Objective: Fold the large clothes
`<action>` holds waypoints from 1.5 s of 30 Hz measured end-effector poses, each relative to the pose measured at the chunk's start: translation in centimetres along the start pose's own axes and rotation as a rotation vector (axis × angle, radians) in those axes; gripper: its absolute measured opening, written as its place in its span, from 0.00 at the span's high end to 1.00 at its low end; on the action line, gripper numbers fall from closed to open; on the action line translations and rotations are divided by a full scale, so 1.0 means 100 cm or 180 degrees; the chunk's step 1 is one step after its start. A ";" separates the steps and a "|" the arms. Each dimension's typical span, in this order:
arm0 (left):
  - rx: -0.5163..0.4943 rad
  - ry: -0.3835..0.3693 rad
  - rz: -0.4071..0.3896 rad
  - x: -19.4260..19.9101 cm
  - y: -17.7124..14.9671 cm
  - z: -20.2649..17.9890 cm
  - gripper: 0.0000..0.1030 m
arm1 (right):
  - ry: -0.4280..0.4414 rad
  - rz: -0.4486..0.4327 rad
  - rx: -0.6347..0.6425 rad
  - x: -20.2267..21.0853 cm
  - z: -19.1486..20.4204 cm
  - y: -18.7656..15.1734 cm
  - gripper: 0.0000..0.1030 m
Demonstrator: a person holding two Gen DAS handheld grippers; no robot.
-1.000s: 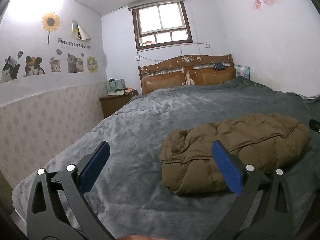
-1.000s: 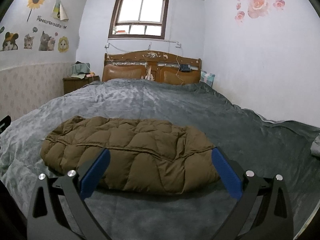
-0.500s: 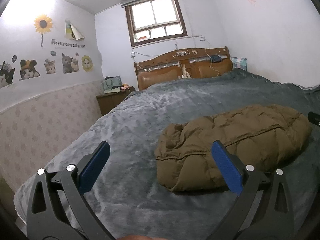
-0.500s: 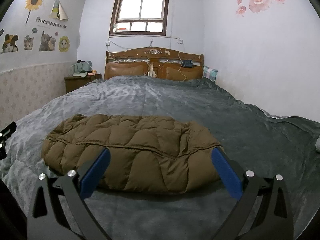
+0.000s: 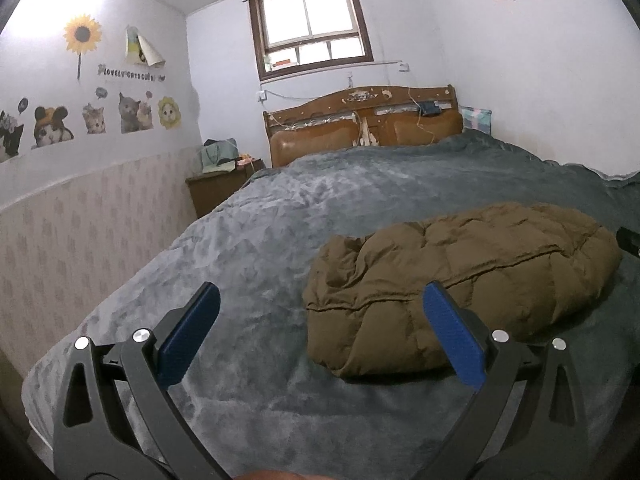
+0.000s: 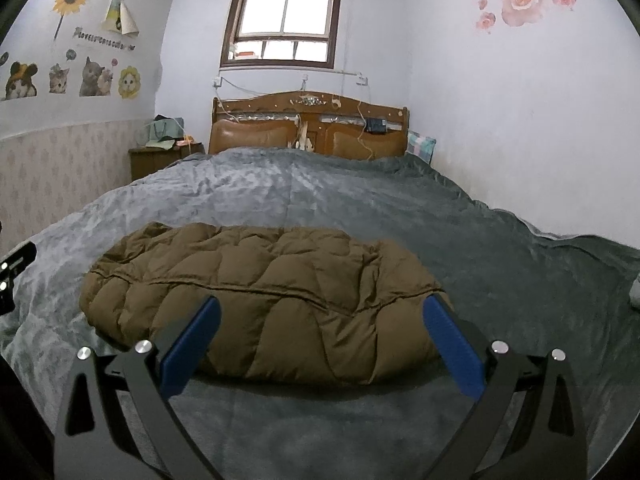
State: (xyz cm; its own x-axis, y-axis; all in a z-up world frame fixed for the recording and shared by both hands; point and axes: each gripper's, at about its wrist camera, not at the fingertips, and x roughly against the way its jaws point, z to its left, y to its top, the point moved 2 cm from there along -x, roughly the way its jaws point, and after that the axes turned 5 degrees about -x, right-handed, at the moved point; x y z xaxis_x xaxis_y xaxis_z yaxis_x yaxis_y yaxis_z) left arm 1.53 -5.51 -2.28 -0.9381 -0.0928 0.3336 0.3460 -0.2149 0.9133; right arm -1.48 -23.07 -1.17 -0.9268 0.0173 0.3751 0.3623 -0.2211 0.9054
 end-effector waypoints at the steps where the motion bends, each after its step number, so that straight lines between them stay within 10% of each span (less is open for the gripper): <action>1: 0.0006 -0.0003 -0.0004 0.000 0.000 0.000 0.03 | -0.0009 -0.0019 0.0004 0.002 -0.001 0.000 0.02; 45: 0.0200 -0.0059 -0.0028 0.006 -0.003 0.009 0.03 | -0.0072 0.0024 -0.0270 0.012 -0.017 0.002 0.02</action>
State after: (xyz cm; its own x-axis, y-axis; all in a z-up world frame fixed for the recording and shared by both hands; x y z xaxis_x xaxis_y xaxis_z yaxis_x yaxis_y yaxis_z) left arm 0.82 -4.68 -2.10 -0.9414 -0.0729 0.3293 0.3368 -0.1540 0.9289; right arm -2.71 -24.72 -0.84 -0.9213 0.0370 0.3871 0.3588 -0.3032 0.8828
